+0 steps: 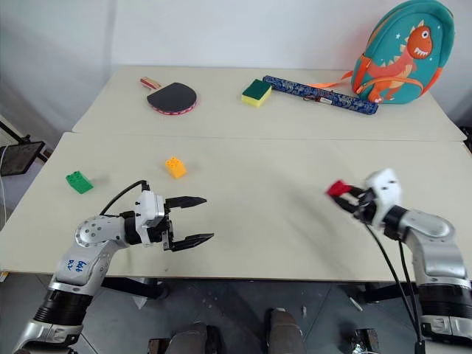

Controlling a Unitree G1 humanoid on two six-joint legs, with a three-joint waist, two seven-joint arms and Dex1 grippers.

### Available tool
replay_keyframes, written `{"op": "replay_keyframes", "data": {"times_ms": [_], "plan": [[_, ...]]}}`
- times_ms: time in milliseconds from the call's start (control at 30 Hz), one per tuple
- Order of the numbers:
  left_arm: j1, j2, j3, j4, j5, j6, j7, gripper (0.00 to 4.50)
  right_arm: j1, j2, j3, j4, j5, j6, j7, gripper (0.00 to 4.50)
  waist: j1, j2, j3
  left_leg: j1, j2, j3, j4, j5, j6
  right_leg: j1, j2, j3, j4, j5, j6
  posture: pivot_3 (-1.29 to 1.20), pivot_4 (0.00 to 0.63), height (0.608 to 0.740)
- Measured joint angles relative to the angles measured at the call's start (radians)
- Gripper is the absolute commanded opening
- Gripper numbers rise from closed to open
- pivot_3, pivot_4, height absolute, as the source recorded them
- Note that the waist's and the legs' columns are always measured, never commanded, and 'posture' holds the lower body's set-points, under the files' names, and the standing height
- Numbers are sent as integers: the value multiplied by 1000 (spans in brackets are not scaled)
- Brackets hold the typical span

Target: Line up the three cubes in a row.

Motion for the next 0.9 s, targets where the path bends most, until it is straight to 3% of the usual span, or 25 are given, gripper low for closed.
{"op": "replay_keyframes", "data": {"times_ms": [133, 500, 800, 900], "plan": [[45, 33, 37, 2, -8, 0, -16, 4500, -175, 39, 174, 66, -53, -49, 183, 1467, 5, 0, 0, -1, -1, 0, 1, 0, 0, -1, -1, -1, 0, 0, 0, 0, 150, 740], [106, 47, 73, -79, -21, 40, 29, 4500, -348, 170, 274, 420, -160, -247, 293, 1467, 5, 0, 1, -2, -1, 0, 1, -1, 1, -1, -3, -3, 2, 0, 0, 0, 150, 740], [214, 39, 213, -122, -47, 74, 131, 4500, -360, 188, 244, 483, -163, -286, 300, 4432, 2, 1, 1, -1, 0, 0, 1, -1, 0, -1, -3, -3, 2, 0, 0, 0, 150, 740], [260, -12, 310, -121, -73, 63, 208, 4500, -347, 186, 194, 459, -132, -321, 302, 4470, 3, 1, 1, -1, 0, 0, 1, -1, 0, -1, -3, -3, 2, 0, 0, 0, 150, 740]]}}
